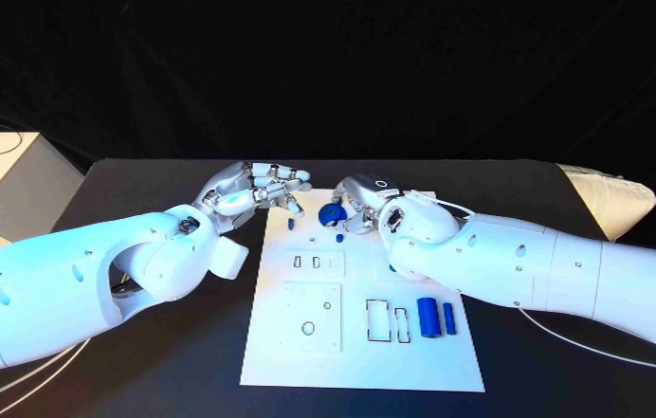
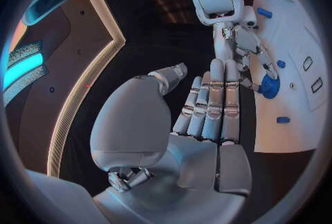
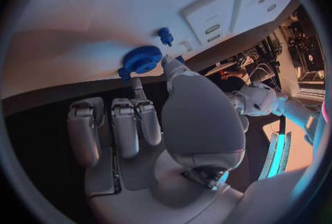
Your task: Assemble the parts on the task board
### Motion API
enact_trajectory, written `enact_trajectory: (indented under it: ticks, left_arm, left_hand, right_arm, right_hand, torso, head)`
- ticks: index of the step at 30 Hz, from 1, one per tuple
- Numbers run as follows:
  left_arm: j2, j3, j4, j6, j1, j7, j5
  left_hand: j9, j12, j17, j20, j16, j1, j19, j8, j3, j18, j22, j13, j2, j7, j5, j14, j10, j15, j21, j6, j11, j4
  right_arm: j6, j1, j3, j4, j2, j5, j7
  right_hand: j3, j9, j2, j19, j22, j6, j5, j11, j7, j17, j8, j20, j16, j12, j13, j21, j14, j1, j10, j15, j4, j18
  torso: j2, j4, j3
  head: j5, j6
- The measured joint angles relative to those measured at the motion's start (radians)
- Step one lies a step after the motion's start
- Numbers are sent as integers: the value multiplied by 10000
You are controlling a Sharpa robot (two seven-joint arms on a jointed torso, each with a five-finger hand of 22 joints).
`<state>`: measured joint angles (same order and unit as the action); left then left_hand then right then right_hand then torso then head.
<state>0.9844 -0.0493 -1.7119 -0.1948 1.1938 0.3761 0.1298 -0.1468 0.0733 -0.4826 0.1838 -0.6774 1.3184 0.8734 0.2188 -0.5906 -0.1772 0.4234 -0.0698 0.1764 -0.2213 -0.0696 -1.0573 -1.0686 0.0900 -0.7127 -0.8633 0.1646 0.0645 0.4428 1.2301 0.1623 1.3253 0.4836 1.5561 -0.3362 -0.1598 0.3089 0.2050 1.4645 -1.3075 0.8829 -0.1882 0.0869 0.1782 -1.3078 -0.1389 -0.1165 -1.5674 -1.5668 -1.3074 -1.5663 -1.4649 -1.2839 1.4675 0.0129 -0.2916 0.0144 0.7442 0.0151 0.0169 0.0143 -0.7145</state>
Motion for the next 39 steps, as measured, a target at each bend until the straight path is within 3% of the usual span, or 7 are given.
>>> enact_trajectory:
  ticks: [8,11,17,22,28,34,39]
  left_arm:
    - [-9,0,19,1,0,-14,0]
    - [-15,0,34,1,0,-18,0]
    - [-27,-2,70,6,0,-23,1]
    - [-24,-2,114,10,0,-23,1]
    - [-34,-2,206,21,-2,-23,1]
    - [-128,-1,283,42,-3,-20,0]
    - [-201,-1,355,75,-7,-13,0]
  left_hand:
    - [6,0,0,-15,0,0,-16,0,-13,0,28,0,0,0,0,13,0,13,-28,0,0,-13]
    - [6,0,0,-15,0,0,-15,0,-13,0,28,0,0,0,0,13,0,13,-27,0,0,-13]
    - [5,0,0,-15,0,0,-15,0,-12,0,27,0,0,0,0,13,0,13,-27,0,0,-13]
    - [5,0,0,-15,0,0,-15,0,-12,0,26,0,0,0,0,13,0,13,-27,0,0,-12]
    - [4,0,0,-15,0,0,-15,0,-12,-1,38,0,0,0,0,13,0,13,-27,0,0,-12]
    - [4,0,0,11,0,0,-41,0,-12,0,38,0,0,0,0,34,0,-8,-27,0,0,-12]
    - [4,0,0,22,0,0,-52,0,-12,0,37,0,0,0,0,49,0,-22,-27,0,0,-12]
  right_arm:
    - [-121,6,-13,32,82,-833,358]
    - [-107,10,-18,63,145,-1040,445]
    - [308,-19,-15,420,603,-1374,736]
    - [913,32,-74,851,1190,-1903,1548]
    - [1423,353,-144,1575,2340,-3232,3199]
    - [1450,551,-155,1721,3478,-4276,4303]
    - [1177,593,-132,1490,4104,-4630,4786]
  right_hand:
    - [220,-3,-266,0,2,84,-133,0,-69,1,78,0,0,0,0,0,0,262,1,0,-21,0]
    - [156,23,-506,0,2,187,-208,1,-41,1,69,0,0,0,0,0,0,229,2,-1,35,0]
    - [-96,75,-632,0,-6,291,-404,3,-67,2,-18,1,0,0,0,0,0,102,3,-1,123,0]
    - [-283,65,-546,0,-6,291,-522,3,-67,2,10,1,0,0,0,0,0,-126,3,-1,237,0]
    - [-734,45,-443,0,-5,291,-827,2,-67,2,115,1,0,0,0,0,-1,-613,3,-1,540,-1]
    - [-926,28,-228,0,-4,291,-787,2,-67,3,191,1,0,0,0,0,0,-827,3,-1,732,0]
    - [-1015,12,-89,0,-4,291,-472,2,-68,3,250,1,0,0,0,0,-1,-966,3,-2,820,-1]
  torso:
    - [6,-9,-1]
    - [7,-12,0]
    - [-9,-25,-11]
    - [-40,-64,-28]
    - [-105,-158,-58]
    - [-188,-252,-98]
    - [-230,-322,-139]
  head:
    - [13,-14]
    - [13,-17]
    - [13,16]
    - [10,71]
    - [-46,133]
    - [-113,187]
    - [-136,209]
